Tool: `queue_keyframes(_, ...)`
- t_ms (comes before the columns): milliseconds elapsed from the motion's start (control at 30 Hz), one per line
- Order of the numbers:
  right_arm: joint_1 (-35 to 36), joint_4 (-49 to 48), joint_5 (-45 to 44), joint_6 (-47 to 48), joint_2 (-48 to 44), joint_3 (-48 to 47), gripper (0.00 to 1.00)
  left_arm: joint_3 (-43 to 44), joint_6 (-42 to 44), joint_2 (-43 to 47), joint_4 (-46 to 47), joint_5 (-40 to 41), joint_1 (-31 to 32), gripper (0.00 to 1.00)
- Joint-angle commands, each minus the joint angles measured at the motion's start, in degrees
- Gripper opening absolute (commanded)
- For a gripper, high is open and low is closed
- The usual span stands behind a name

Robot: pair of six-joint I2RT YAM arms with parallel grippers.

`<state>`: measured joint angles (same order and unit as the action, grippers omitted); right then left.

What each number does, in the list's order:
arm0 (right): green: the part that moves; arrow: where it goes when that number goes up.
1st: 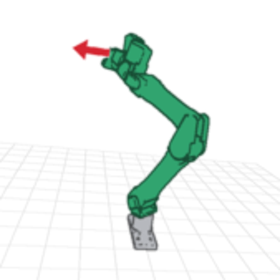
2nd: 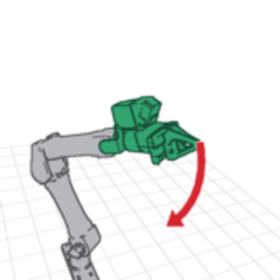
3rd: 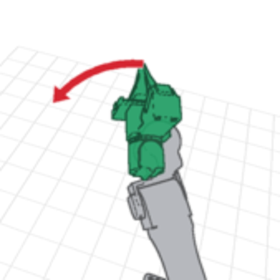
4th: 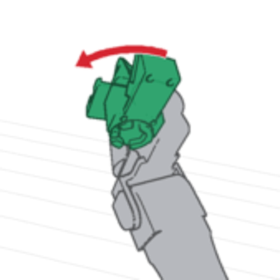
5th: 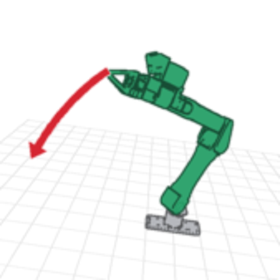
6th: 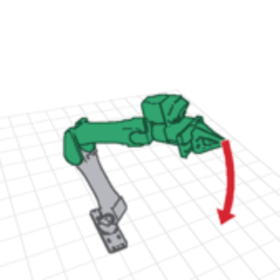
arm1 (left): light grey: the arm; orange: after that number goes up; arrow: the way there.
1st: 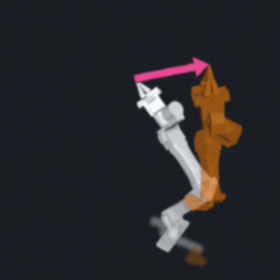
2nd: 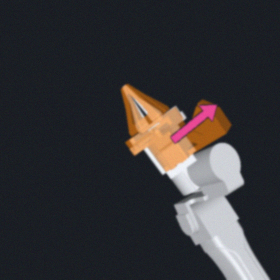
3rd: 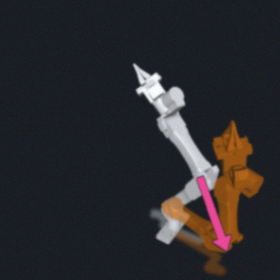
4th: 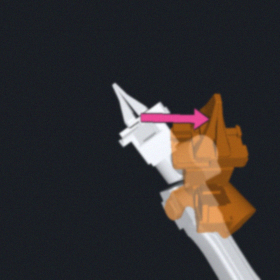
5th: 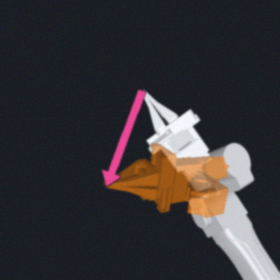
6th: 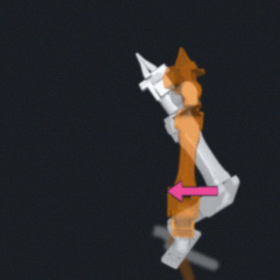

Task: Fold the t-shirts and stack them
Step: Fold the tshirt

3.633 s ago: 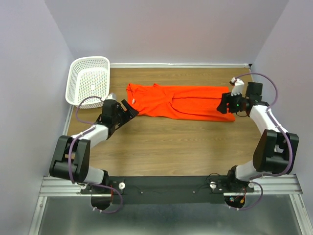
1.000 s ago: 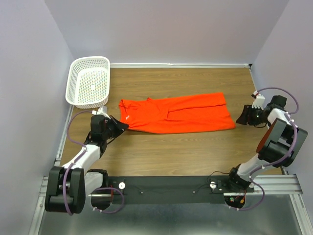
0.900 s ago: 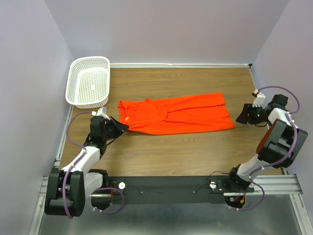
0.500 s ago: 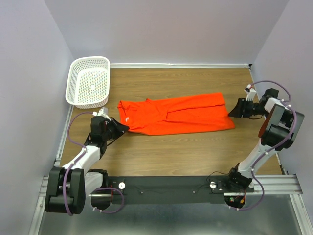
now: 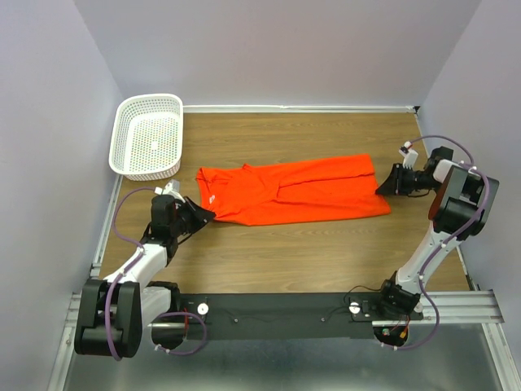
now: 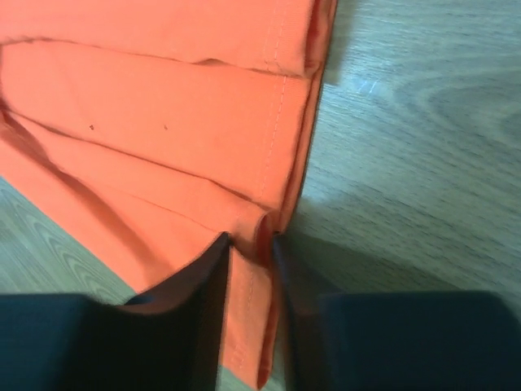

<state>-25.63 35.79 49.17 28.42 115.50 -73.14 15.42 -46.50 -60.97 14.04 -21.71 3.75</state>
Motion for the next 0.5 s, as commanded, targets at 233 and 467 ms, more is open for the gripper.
queue_keyframes(233,0.2,-1.1,-1.4,-2.6,-0.1,-3.0,0.02,-1.0,0.8,1.4,1.0,-1.3,-0.3,0.12)
queue_keyframes(467,0.2,-2.4,-2.9,-4.2,-0.3,-3.1,0.02,-1.1,0.6,2.3,0.6,-1.4,-0.3,0.12)
